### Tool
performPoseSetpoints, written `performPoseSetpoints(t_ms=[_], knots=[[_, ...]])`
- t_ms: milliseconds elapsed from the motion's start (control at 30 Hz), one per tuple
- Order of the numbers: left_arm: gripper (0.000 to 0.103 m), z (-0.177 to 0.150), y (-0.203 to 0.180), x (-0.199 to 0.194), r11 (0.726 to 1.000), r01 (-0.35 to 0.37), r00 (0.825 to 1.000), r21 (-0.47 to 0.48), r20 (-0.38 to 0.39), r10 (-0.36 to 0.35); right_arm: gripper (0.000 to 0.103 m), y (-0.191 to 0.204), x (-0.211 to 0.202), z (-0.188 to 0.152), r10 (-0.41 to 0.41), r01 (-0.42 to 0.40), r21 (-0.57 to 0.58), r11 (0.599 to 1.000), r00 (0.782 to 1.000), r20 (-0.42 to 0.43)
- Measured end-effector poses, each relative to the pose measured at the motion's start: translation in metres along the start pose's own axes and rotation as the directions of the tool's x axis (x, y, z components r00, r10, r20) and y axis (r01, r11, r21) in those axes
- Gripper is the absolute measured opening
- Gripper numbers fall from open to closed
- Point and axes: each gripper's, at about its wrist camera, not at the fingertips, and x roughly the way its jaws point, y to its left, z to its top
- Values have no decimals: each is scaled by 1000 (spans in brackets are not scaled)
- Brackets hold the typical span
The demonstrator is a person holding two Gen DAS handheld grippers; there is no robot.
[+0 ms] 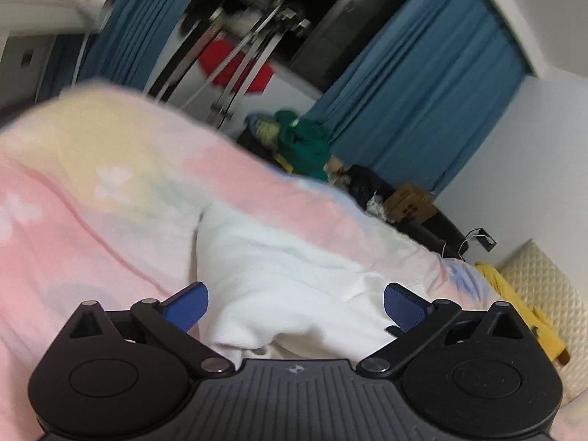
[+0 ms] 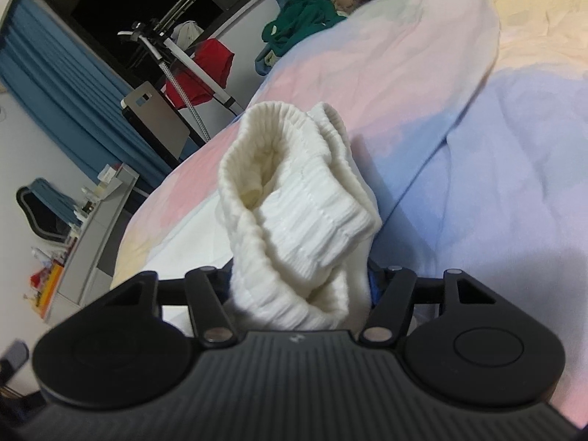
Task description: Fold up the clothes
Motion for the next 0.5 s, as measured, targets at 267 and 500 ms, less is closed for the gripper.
performPoseSetpoints(t_ms=[267,500], knots=[[101,4,49,64,970,-35,984,-241,-179,-9,64,7,0,0,-10,10,-12,1000,1000,6],[100,-2,52,79,966,22,979,-257,-191,-74,63,28,-18,1,50,-42,-108,993,996,72]])
